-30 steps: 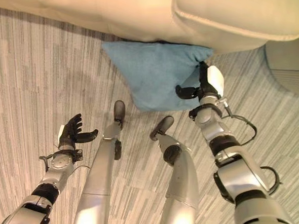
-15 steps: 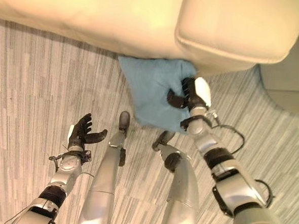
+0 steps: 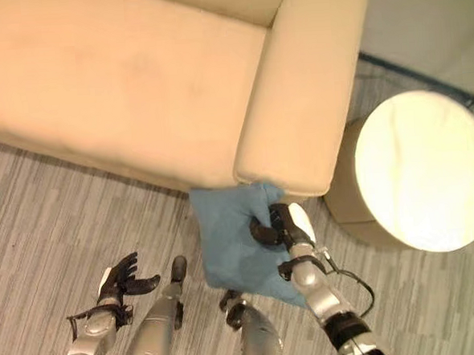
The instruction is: Pick up all the scattered cushions and arrange them neatly on the sofa.
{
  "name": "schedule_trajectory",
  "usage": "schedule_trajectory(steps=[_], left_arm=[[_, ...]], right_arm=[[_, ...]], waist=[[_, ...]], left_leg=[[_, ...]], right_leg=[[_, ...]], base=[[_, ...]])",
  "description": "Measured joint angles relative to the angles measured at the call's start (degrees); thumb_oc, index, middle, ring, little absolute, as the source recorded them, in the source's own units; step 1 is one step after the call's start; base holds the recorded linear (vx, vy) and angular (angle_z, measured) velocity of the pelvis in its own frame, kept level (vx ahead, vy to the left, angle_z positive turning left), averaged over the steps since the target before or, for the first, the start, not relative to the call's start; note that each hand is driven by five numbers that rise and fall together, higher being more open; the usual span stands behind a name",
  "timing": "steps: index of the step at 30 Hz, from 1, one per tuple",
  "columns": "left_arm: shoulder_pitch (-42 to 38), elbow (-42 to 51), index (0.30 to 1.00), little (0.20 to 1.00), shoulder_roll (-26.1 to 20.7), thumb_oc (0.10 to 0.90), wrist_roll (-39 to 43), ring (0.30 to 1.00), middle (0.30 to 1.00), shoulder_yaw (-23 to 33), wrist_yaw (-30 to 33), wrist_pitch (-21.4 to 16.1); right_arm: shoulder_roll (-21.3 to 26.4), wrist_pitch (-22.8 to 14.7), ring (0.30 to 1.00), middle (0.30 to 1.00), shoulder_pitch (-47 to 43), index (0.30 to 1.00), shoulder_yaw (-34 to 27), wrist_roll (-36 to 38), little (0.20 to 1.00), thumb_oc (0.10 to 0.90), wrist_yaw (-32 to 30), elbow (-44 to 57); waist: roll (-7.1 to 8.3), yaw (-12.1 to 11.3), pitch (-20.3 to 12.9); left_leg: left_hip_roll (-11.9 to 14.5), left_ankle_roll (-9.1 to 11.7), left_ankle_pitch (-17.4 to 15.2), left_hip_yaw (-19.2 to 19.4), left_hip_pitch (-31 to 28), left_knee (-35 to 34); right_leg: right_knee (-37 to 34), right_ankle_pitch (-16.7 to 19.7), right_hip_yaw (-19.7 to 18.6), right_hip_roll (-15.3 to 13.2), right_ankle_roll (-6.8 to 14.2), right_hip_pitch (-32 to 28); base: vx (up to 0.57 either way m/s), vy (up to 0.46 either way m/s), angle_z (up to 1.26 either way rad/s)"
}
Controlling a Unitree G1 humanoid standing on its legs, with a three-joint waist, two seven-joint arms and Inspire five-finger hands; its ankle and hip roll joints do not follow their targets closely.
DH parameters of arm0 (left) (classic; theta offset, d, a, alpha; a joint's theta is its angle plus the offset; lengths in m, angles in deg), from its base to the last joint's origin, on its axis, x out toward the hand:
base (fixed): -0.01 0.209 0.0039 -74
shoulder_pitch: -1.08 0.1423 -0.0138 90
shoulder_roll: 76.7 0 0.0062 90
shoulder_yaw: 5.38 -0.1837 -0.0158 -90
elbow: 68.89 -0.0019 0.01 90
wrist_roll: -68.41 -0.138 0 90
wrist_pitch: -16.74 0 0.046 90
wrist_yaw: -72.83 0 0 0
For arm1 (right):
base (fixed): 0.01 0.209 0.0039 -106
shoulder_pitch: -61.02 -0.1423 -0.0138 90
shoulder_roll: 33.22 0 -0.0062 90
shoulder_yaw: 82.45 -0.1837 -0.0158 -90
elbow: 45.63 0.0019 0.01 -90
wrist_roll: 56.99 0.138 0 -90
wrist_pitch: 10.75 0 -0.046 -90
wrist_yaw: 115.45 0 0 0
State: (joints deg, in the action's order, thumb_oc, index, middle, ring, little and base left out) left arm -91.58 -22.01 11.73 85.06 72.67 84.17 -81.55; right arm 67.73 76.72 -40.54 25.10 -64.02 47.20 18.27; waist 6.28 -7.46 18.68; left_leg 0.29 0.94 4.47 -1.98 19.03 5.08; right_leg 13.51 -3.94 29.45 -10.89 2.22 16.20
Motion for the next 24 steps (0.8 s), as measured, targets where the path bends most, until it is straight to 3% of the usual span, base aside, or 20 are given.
schedule_trajectory(steps=[6,10,14,24], left_arm=[[7.90,8.39,0.900,0.900,-0.03,0.800,0.08,0.900,0.900,4.73,-1.86,1.05],[9.43,11.99,0.900,0.900,0.31,0.800,0.62,0.900,0.900,6.01,-2.11,1.15],[7.76,12.98,0.900,0.900,0.94,0.800,2.03,0.900,0.900,5.91,-2.23,1.14],[4.99,18.49,0.900,0.900,1.69,0.800,8.36,0.900,0.900,6.54,-1.55,1.13]], right_arm=[[7.81,0.05,0.300,0.300,6.85,0.300,-1.79,-3.48,0.300,0.400,4.07,11.77],[8.22,-0.38,0.300,0.300,6.98,0.300,-4.68,-3.37,0.300,0.400,5.70,17.16],[8.21,-1.53,0.300,0.300,4.87,0.300,-5.80,-2.40,0.300,0.400,5.73,19.01],[6.99,-1.58,0.300,0.300,-3.66,0.300,-5.61,6.12,0.300,0.400,6.08,22.75]], waist=[[0.11,0.23,-3.58],[1.21,0.16,-7.75],[2.27,0.46,-10.43],[2.40,0.01,-10.49]], left_leg=[[0.08,0.04,0.36,2.04,-11.92,-6.87],[-0.06,0.12,0.50,4.42,-16.71,-10.12],[0.04,0.12,0.50,4.70,-17.00,-10.11],[0.67,0.26,0.35,8.07,-19.77,-10.13]], right_leg=[[-14.55,6.04,-0.52,3.49,1.72,-13.87],[-18.80,7.60,-2.68,4.41,2.27,-17.66],[-18.79,7.60,-3.17,4.56,2.28,-17.66],[-18.80,8.52,-6.54,4.80,1.85,-18.70]], base=[[0.09,0.059,-0.16],[0.08,0.048,-0.27],[0.02,0.035,-0.10],[0.02,0.030,-0.17]])
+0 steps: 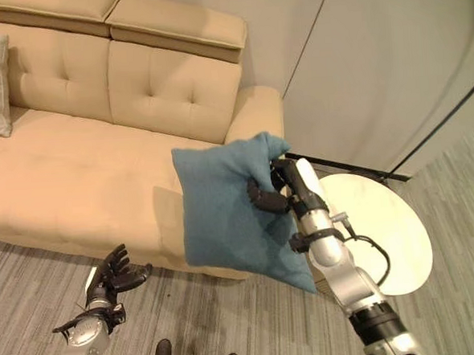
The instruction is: Pick up all the scattered cushions and arrange them neatly on the sofa.
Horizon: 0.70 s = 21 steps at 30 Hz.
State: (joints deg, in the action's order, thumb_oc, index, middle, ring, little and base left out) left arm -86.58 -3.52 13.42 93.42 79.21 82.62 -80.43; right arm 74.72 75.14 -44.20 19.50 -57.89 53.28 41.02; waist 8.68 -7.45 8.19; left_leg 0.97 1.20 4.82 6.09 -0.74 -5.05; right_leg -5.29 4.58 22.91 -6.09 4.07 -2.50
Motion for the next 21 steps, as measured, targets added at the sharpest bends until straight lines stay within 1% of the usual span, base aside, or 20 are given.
schedule_trajectory(steps=[1,2,5,8,12,17,21], left_arm=[[0.00,0.36,0.900,0.900,0.03,0.800,0.20,0.900,0.900,-0.01,-0.01,0.00],[-0.01,3.14,0.900,0.900,0.01,0.800,1.43,0.900,0.900,-0.25,-0.50,-0.11],[-0.21,5.36,0.900,0.900,-0.36,0.800,2.11,0.900,0.900,-0.41,-0.59,-0.09],[-1.05,6.78,0.900,0.900,-0.88,0.800,2.15,0.900,0.900,-1.18,-1.50,-0.26],[-1.06,7.21,0.900,0.900,-1.90,0.800,2.29,0.900,0.900,-1.49,-2.42,-0.24],[-1.43,7.92,0.900,0.900,-2.58,0.800,4.24,0.900,0.900,-1.99,-4.56,-0.25],[-1.54,9.21,0.900,0.900,-2.21,0.800,6.31,0.900,0.900,-4.17,-5.35,-0.02]], right_arm=[[-0.01,-0.02,0.300,0.300,-0.08,0.300,0.00,0.03,0.300,0.400,0.00,0.32],[-0.05,-0.65,0.300,0.300,-0.68,0.300,0.00,0.78,0.300,0.400,0.00,1.62],[-1.11,-0.79,0.300,0.300,-1.65,0.300,0.39,1.25,0.300,0.400,0.00,1.61],[-1.28,-0.97,0.300,0.300,-2.02,0.300,1.52,1.33,0.300,0.400,0.54,1.61],[-1.24,-0.96,0.300,0.300,-3.59,0.300,3.61,1.49,0.300,0.400,1.70,1.61],[-1.24,-1.02,0.300,0.300,-5.00,0.300,4.49,1.66,0.300,0.400,2.61,1.63],[-1.25,-1.04,0.300,0.300,-5.51,0.300,4.50,2.63,0.300,0.400,3.34,2.11]], waist=[[0.00,0.02,0.00],[0.35,0.20,-0.21],[1.09,0.07,-0.72],[1.83,0.05,-1.24],[1.85,-0.19,-1.26],[1.85,-0.33,-1.25],[1.85,-0.23,-1.25]], left_leg=[[0.01,0.01,-0.01,0.00,-0.04,0.00],[0.15,0.01,-0.01,0.35,-0.18,-0.01],[0.37,0.14,-0.10,1.24,-0.55,0.00],[0.69,0.15,-0.11,1.37,-0.67,-0.01],[0.92,0.16,-0.10,1.87,-0.68,0.00],[0.94,0.17,-0.11,2.23,-0.72,0.00],[0.96,0.17,-0.11,2.29,-0.72,0.00]], right_leg=[[0.00,0.01,-0.01,0.01,-0.01,-0.06],[0.00,0.17,-0.52,0.17,-0.05,-0.05],[0.00,0.36,-1.48,0.45,-0.29,0.03],[-0.01,0.37,-1.62,0.70,-0.31,-0.03],[0.00,0.49,-2.26,0.95,-0.47,0.24],[-0.01,0.54,-2.58,0.93,-0.54,0.35],[-0.01,0.54,-2.61,0.92,-0.54,0.39]], base=[[0.00,0.020,-0.12],[0.00,0.015,-0.09],[-0.01,0.015,-0.16],[-0.02,0.007,-0.04],[-0.03,0.016,-0.08],[-0.01,0.008,-0.03],[0.00,0.000,0.00]])
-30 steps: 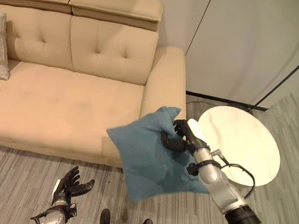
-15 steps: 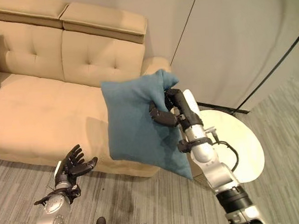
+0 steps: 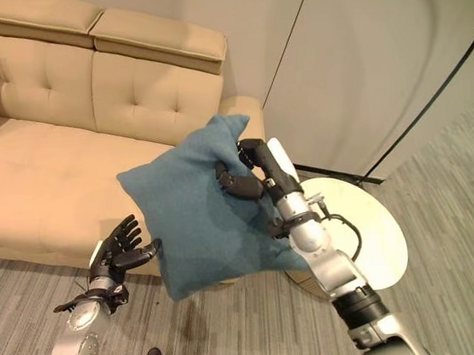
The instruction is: Pick up all the scattered cushions and arrange them neatly on the sofa.
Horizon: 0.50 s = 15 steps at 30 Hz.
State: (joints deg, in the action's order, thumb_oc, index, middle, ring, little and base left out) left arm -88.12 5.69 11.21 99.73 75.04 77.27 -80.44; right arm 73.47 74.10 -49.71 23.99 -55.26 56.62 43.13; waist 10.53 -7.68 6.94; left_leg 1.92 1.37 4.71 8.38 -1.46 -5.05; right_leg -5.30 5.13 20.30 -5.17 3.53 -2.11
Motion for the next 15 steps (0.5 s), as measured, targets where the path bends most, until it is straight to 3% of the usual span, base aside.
schedule_trajectory(steps=[5,6,7,15], left_arm=[[-2.45,2.04,0.900,0.900,2.48,0.800,5.91,0.900,0.900,-2.76,-0.06,0.03],[-3.12,2.05,0.448,0.448,2.56,0.499,6.01,0.448,0.448,-3.53,0.03,0.03],[-3.85,2.05,0.300,0.300,2.70,0.400,7.04,0.300,0.300,-4.24,0.42,0.03],[-8.06,2.07,0.300,0.300,2.59,0.400,9.23,0.300,0.300,-5.11,3.10,-0.35]], right_arm=[[-1.78,-0.04,0.300,0.300,-3.59,0.300,-0.29,0.77,0.300,0.400,-0.02,2.94],[-2.15,-0.04,0.300,0.300,-3.92,0.300,-0.30,0.77,0.300,0.400,-0.15,3.60],[-2.82,-0.04,0.300,0.300,-4.29,0.300,-0.42,0.77,0.300,0.400,-0.48,4.16],[-6.26,-1.09,0.300,0.300,-5.77,0.300,-4.53,0.77,0.300,0.400,-3.22,4.43]], waist=[[-0.02,1.18,0.01],[-0.03,1.35,0.01],[-0.03,1.77,0.01],[-0.76,2.40,0.31]], left_leg=[[0.08,0.00,0.00,0.49,-0.17,0.01],[0.08,0.00,0.00,0.49,-0.17,0.01],[0.08,0.00,0.00,0.49,-0.18,0.01],[-0.04,0.00,0.00,0.59,-0.66,0.01]], right_leg=[[0.00,0.07,-0.22,0.02,-0.08,0.09],[0.00,0.07,-0.22,0.01,-0.09,0.09],[0.00,0.07,-0.19,0.00,-0.08,0.05],[0.00,0.10,-0.29,-0.13,-0.12,-0.29]], base=[[-0.01,-0.010,-0.04],[0.00,0.000,0.00],[0.00,0.000,0.00],[0.00,0.000,0.00]])
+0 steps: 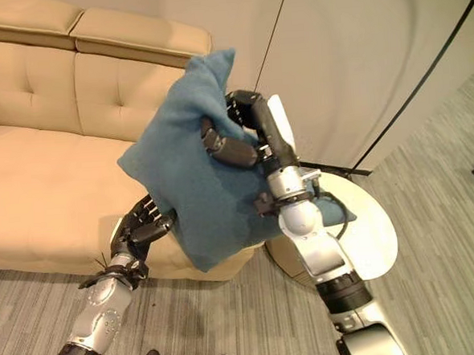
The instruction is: Pick up all the scattered cushions and arrange them neatly on the sofa.
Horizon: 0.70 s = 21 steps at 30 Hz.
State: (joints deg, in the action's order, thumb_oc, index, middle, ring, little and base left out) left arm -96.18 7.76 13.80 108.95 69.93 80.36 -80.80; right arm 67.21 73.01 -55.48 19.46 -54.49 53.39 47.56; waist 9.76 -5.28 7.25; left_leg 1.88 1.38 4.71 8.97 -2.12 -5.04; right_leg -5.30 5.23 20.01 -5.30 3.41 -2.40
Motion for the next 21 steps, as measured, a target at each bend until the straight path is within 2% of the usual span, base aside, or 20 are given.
schedule_trajectory(steps=[5,12,14,17,19,20,21], left_arm=[[0.17,0.00,0.300,0.300,0.02,0.400,-0.06,0.300,0.300,0.05,-0.01,-0.02],[3.56,-0.05,0.300,0.300,-0.60,0.400,-0.30,0.300,0.300,1.40,-0.72,-0.01],[9.36,-0.02,0.300,0.300,-0.17,0.400,-1.32,0.300,0.300,3.25,-2.18,0.02],[16.84,-0.55,0.300,0.300,0.60,0.400,-1.39,0.300,0.300,4.40,-4.69,0.41],[18.45,-2.21,0.300,0.300,1.41,0.400,-2.31,0.300,0.300,3.75,-5.67,0.68],[18.38,-3.45,0.300,0.300,1.26,0.400,-2.48,0.300,0.300,3.35,-5.70,1.66],[18.45,-3.78,0.300,0.300,0.63,0.400,-2.48,0.300,0.300,3.51,-5.66,1.72]], right_arm=[[-0.04,0.00,0.300,0.300,0.97,0.300,0.29,0.03,0.300,0.400,0.07,-0.05],[-0.82,-0.02,0.300,0.300,4.88,0.300,0.44,0.22,0.300,0.400,1.67,-0.08],[-3.34,-0.02,0.300,0.300,10.13,0.300,0.87,0.37,0.300,0.400,3.90,-0.10],[-4.14,-0.16,0.300,0.300,18.10,0.300,0.96,0.59,0.300,0.400,6.11,-0.55],[-5.16,-0.17,0.300,0.300,23.32,0.300,-0.15,0.62,0.300,0.400,6.49,-0.60],[-4.86,-0.15,0.300,0.300,26.90,0.300,-1.11,0.62,0.300,0.400,7.03,-0.68],[-4.61,-0.05,0.300,0.300,27.24,0.300,-1.08,0.59,0.300,0.400,7.43,-1.45]], waist=[[-1.68,0.18,-0.11],[-2.15,-0.25,-0.27],[-2.19,-0.65,-0.28],[-3.37,-2.82,0.36],[-4.43,-2.85,1.05],[-5.03,-0.50,1.30],[-4.51,-0.35,1.57]], left_leg=[[-0.04,0.00,0.00,0.00,-0.39,-0.01],[-0.18,-0.04,-0.05,-0.05,-0.75,-0.01],[-0.41,-0.21,-0.16,-0.12,-0.86,-0.01],[-1.10,-0.56,-0.47,-0.76,-0.38,0.03],[-1.25,-0.83,-0.58,-3.92,1.06,0.53],[-2.17,-1.48,0.03,-9.33,2.93,0.89],[-2.76,-1.58,0.90,-10.26,3.73,0.38]], right_leg=[[0.01,0.00,-0.04,0.01,0.00,-0.35],[0.03,0.04,-0.13,-0.07,-0.06,-0.67],[0.03,0.04,-0.57,-0.21,-0.09,-0.70],[2.67,-1.07,-0.39,-0.92,0.62,0.46],[6.14,-3.07,-0.15,-1.43,0.95,1.36],[8.37,-5.45,-5.88,-1.93,1.97,1.73],[8.50,-6.64,-9.88,-2.56,2.99,2.45]], base=[[0.02,0.029,0.00],[-0.01,0.061,0.00],[-0.05,0.125,-0.02],[-0.05,0.058,0.11],[-0.04,0.030,0.94],[-0.01,0.021,1.62],[0.05,-0.019,1.37]])
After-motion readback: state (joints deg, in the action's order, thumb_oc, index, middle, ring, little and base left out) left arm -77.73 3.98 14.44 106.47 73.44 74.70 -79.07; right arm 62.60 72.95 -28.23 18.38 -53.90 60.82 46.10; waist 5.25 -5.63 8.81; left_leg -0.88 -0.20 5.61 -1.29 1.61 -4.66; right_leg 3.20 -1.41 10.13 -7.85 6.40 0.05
